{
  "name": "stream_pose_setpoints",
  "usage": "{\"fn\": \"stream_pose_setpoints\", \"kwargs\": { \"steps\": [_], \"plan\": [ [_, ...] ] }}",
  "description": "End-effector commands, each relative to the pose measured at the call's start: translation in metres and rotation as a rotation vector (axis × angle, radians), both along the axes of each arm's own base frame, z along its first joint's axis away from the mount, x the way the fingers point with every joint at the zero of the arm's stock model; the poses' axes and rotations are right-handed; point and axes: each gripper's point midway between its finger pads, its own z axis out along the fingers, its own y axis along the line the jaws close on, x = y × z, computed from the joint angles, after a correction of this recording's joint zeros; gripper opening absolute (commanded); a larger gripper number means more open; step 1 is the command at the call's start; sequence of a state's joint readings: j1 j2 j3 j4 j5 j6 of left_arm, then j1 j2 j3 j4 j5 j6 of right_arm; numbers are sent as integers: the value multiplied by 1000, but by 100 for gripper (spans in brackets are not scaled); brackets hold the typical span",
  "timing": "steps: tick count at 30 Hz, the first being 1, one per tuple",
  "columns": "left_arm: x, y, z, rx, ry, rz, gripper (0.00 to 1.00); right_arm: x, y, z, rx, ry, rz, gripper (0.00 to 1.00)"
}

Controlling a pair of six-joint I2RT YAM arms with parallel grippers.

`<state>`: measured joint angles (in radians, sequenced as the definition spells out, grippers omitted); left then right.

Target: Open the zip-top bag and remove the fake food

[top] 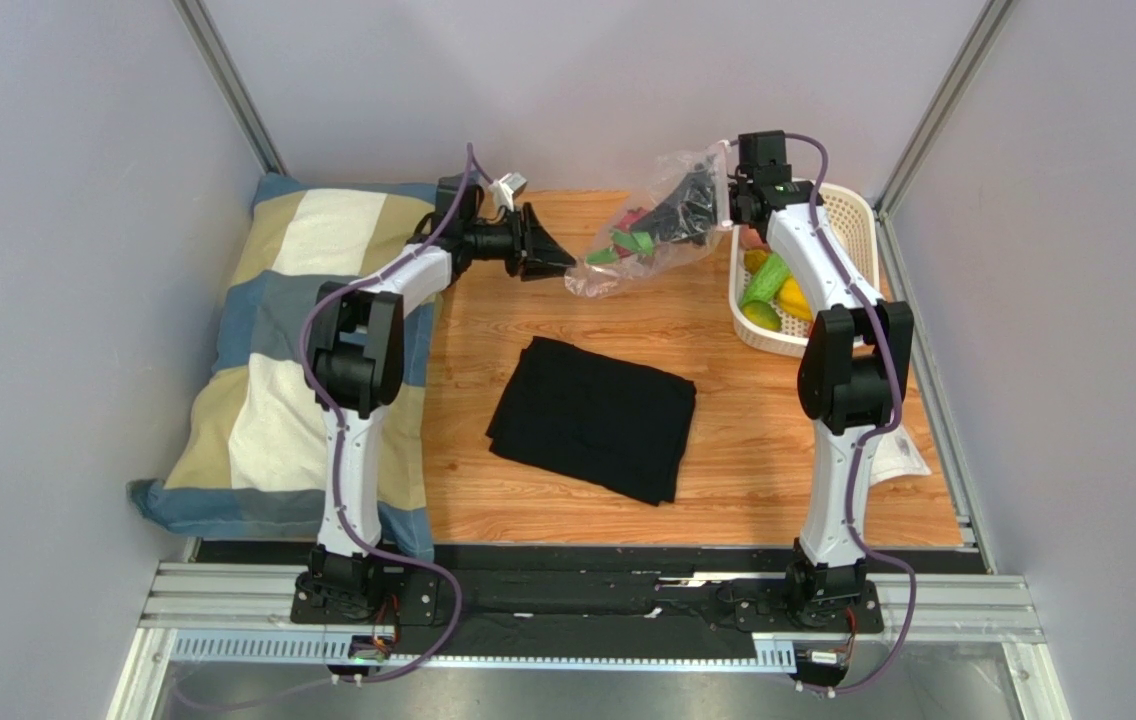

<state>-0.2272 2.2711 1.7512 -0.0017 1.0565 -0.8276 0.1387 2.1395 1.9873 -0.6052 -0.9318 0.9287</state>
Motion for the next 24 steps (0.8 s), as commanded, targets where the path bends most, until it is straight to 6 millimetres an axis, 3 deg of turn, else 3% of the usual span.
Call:
{"fn": "stream_pose_setpoints", "kwargs": {
  "steps": [1,5,10,13,14,18,19,20,21,22,24],
  "plan": [
    [-17,-20,17,-109,-10,-102,50,-1,6,67,71,-169,20,0],
    [-35,-31,26,-185,-30,-191,56,4,5,68,80,-171,3,0],
    [-41,-34,28,-226,-26,-191,52,9,7,73,106,-161,-13,0],
    [-36,-35,28,-240,-15,-184,14,10,10,79,117,-167,-10,0],
    [-29,-36,28,-238,-18,-151,0,8,12,81,117,-165,-7,0],
    [11,-10,1,-108,38,105,0,-8,13,85,75,-187,31,0],
    [20,6,-19,-14,72,170,0,-10,11,84,48,-195,28,0],
    [30,10,-13,19,38,188,0,-17,7,76,-2,-195,45,0],
    [35,16,-18,58,36,208,0,-21,6,82,-27,-228,54,0],
    [42,26,-25,92,34,228,0,-16,0,76,-104,-253,21,0],
    [47,31,-21,97,40,240,0,-21,-8,60,-240,-271,21,0]
  ]
}}
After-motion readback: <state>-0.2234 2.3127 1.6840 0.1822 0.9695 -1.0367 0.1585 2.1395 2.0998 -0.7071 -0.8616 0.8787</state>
